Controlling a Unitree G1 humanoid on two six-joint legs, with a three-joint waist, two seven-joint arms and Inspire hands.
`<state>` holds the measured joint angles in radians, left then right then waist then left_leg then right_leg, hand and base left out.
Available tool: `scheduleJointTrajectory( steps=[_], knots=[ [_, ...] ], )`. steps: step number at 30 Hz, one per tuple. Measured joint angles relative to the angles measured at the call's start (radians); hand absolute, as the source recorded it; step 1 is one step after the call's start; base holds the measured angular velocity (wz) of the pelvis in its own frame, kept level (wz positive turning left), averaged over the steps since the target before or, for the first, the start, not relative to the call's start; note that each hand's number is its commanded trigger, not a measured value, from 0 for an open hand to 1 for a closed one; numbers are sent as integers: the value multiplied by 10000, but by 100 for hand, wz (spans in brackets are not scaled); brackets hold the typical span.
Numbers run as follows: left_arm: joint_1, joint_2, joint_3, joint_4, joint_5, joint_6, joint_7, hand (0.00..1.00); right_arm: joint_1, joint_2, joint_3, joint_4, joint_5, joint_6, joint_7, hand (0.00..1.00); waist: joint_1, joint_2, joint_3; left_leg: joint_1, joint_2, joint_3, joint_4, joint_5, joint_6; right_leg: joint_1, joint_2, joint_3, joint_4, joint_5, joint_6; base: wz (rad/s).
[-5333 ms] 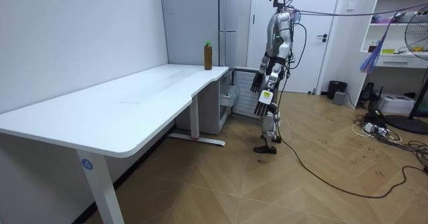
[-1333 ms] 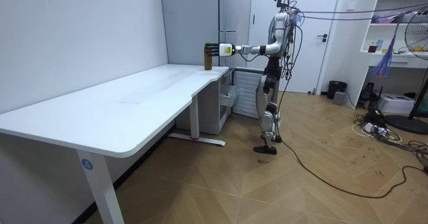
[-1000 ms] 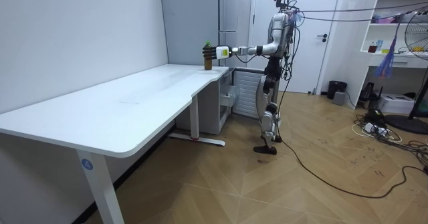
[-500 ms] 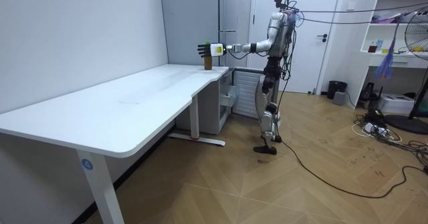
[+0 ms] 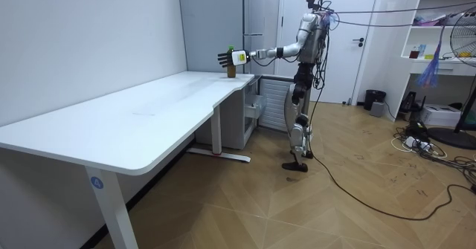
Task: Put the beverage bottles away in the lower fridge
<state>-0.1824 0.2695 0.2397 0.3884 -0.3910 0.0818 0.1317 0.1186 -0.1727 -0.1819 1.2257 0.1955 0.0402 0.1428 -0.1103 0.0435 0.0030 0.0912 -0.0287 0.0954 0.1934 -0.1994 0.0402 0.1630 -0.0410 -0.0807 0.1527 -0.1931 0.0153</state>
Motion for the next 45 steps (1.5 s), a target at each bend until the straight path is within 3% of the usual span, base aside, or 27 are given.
scheduleJointTrajectory(
  steps=[2, 7, 16, 22, 29, 41, 45],
  knots=[
    [-14, 187, 0, 327, -129, 49, -87, 0, -6, -24, -59, 87, -10, 38, -1, 0, -11, 16, 1, 80, 2, 1, -47, 0, 0, 56, 3, 0, -11, 0, 0, 0],
    [-21, 334, 14, 442, -128, 156, -90, 0, 11, -143, -91, 174, -50, 60, -2, 0, -3, 56, 18, 73, 1, -1, -76, -1, 1, 38, 1, 3, -10, 0, 1, 0],
    [-24, 354, 13, 441, -177, 446, -222, 0, 35, -338, -78, 175, -137, 410, 5, 0, 23, 155, 0, 69, 9, 16, -112, -1, 0, -57, 17, 86, 6, 0, 1, -2],
    [-203, 413, 17, 439, -1109, 709, -440, 0, 51, -440, -63, 187, -805, 667, -7, 0, 51, 171, -16, 70, 13, 93, -110, -1, 0, -71, 26, 211, 9, 0, 0, -4],
    [-664, 417, 14, 451, -1271, 711, -609, 0, 222, -438, 40, 188, -1421, 722, -206, 0, 58, 114, -3, 69, 26, 123, -112, -1, 0, -164, 38, 268, 41, 0, 0, -1],
    [-906, 426, -4, 451, -1249, 727, -555, 0, 446, -435, 248, 190, -2010, 950, -352, 0, 62, 18, -13, -151, 58, 224, -76, -1, 0, -443, 86, 533, 205, 2, -4, -5],
    [-1167, 570, -10, 451, -1249, 727, -577, 0, 471, -436, 297, 180, -2009, 1070, -392, 0, 73, 30, -17, -131, 67, 250, -64, -1, 0, -443, 88, 552, 210, 3, -5, 0]
  ],
)
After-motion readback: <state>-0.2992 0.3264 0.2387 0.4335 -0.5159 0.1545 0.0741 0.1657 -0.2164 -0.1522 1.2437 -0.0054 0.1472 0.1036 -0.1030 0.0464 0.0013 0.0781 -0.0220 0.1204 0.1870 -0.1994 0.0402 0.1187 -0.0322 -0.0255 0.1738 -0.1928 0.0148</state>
